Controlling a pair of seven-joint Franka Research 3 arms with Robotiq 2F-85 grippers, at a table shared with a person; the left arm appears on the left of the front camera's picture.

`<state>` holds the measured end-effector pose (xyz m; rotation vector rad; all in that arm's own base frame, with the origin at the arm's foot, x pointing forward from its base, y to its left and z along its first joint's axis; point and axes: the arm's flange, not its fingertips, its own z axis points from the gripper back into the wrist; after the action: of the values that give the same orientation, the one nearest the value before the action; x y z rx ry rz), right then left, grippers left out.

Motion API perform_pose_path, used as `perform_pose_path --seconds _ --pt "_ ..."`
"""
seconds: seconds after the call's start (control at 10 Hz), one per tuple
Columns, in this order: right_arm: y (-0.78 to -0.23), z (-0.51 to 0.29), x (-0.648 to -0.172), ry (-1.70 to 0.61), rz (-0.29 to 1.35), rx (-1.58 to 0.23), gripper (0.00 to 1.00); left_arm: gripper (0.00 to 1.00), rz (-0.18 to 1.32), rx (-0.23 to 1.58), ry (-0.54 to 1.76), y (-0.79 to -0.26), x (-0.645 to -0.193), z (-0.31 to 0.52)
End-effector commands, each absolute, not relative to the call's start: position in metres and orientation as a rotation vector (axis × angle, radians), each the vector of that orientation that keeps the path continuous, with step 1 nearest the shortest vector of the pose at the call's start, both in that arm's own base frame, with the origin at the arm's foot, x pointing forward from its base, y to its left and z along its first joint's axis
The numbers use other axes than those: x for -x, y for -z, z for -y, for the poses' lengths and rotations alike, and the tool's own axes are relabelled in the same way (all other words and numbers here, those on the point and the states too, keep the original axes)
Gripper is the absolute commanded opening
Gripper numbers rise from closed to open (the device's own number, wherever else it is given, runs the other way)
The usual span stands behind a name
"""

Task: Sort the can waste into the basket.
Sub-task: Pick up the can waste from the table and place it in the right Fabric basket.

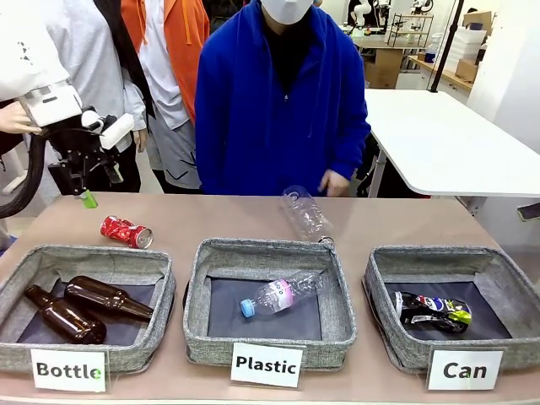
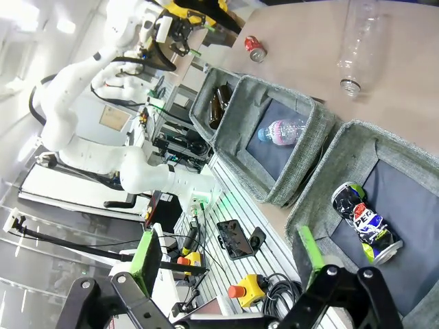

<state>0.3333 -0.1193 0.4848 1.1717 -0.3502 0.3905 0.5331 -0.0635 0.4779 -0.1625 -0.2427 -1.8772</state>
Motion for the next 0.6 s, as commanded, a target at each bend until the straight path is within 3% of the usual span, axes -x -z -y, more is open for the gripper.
perform_pose_path --seconds 0.0,0.1,0.4,0.5 --pt "-0.486 0.122 -0.332 -0.419 0.356 -1.167 1.00 1.00 0.173 0.139 1.817 -0.472 -0.533 0.050" --pt "-0.486 0.122 -0.332 -0.419 0.356 -1.167 1.00 1.00 0.243 0.162 1.877 -0.478 -0.533 0.063" --pt "-0.486 0.122 -0.332 -0.419 0.356 -1.167 1.00 1.00 0.228 0.157 1.881 -0.476 -0.533 0.062" --pt "-0.486 0.122 -0.332 -0.419 0.356 -1.167 1.00 1.00 0.339 0.097 1.954 -0.470 -0.543 0.054"
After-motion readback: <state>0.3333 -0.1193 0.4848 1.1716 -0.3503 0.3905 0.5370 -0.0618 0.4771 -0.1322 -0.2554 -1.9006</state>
